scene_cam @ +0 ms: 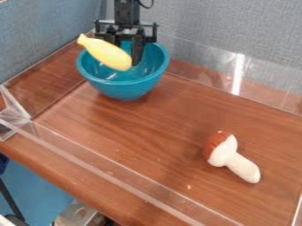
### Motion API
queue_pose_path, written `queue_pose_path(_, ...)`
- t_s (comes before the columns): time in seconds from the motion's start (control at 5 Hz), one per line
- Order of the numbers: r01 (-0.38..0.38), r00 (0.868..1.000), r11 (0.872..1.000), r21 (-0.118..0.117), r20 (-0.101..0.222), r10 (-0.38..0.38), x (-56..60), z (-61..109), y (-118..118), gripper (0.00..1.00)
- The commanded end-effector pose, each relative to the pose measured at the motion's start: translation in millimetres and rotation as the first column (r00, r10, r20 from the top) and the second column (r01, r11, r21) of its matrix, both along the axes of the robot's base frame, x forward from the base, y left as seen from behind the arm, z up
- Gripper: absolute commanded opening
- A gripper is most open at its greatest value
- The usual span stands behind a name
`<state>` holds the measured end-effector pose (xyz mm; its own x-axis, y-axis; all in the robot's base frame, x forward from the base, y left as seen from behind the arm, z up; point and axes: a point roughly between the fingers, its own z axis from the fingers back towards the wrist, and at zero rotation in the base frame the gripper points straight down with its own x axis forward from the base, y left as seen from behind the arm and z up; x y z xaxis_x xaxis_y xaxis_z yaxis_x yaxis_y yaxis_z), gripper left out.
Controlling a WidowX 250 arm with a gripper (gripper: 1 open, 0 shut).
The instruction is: Remove the yellow object from the blue bowl and put it on the table
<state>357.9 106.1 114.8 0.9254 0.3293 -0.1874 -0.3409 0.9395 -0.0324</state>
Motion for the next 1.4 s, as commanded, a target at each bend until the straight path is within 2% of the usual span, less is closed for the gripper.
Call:
queue_pose_path(0.0,-0.049,0.986,0.999,0.013,0.161,0.046,-1.3,68.7,4.7,0.00)
queue_pose_path(0.2,-0.062,0.982,0.998,-0.021,0.179,0.065,-2.6,87.0,-11.5,0.00)
queue_pose_path(0.4,-0.056,0.983,0.998,-0.037,0.175,0.062,-3.3,92.3,-39.0,0.00)
queue_pose_path(0.6,-0.101,0.981,0.995,-0.017,0.164,0.102,-10.1,73.1,-34.8,1.00)
queue_pose_path(0.8,-0.152,0.978,0.988,0.000,0.145,0.150,-10.5,57.1,-24.1,1.00)
queue_pose_path(1.0,-0.228,0.962,0.974,0.001,0.152,0.226,-34.9,57.0,-10.7,1.00)
queue_pose_path(1.2,-0.273,0.952,0.962,0.013,0.148,0.268,-48.1,44.4,-2.1,1.00)
